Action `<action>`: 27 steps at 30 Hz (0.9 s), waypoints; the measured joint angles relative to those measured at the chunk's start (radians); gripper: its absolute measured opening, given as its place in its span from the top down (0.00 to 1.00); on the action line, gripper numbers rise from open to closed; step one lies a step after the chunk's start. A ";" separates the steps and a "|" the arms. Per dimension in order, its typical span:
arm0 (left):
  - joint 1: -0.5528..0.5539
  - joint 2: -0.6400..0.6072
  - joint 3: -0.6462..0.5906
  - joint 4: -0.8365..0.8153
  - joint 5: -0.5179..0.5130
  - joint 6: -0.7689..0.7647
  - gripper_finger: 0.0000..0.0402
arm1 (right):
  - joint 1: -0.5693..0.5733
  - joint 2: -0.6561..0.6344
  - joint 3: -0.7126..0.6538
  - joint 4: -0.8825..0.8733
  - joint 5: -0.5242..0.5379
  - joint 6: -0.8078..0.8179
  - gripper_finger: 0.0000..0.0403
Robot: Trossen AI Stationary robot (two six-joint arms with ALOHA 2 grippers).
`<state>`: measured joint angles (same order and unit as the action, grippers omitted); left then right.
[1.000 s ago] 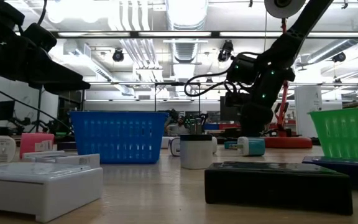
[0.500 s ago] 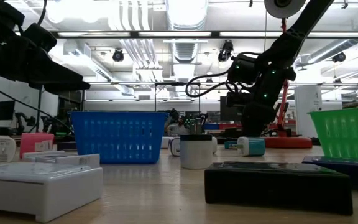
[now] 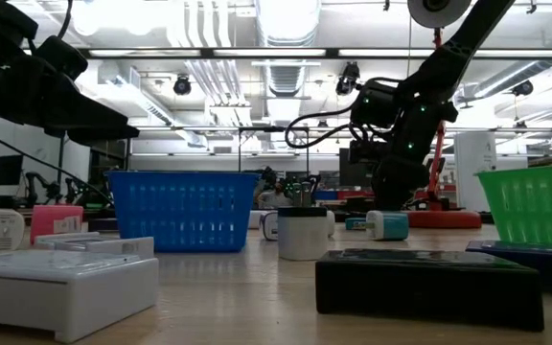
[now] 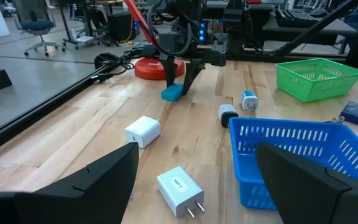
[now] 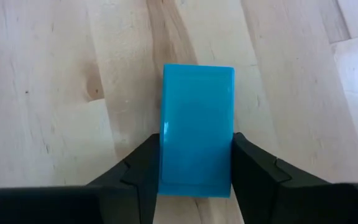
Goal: Pick & Place Office items
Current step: Put the blue digital clock into the blue bin
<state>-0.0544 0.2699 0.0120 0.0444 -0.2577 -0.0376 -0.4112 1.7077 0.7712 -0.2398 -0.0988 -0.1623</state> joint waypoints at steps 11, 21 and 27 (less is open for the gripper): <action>0.000 0.000 0.000 0.000 0.001 0.000 0.17 | 0.000 0.000 0.000 -0.007 -0.034 -0.015 0.63; 0.000 0.000 0.000 0.000 0.002 0.000 0.17 | 0.001 0.000 -0.005 0.032 -0.038 -0.010 0.63; 0.000 0.000 0.000 -0.010 0.002 0.000 0.17 | 0.004 0.005 -0.007 0.160 -0.057 -0.012 0.63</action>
<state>-0.0544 0.2701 0.0120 0.0345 -0.2556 -0.0376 -0.4073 1.7126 0.7641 -0.0801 -0.1560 -0.1739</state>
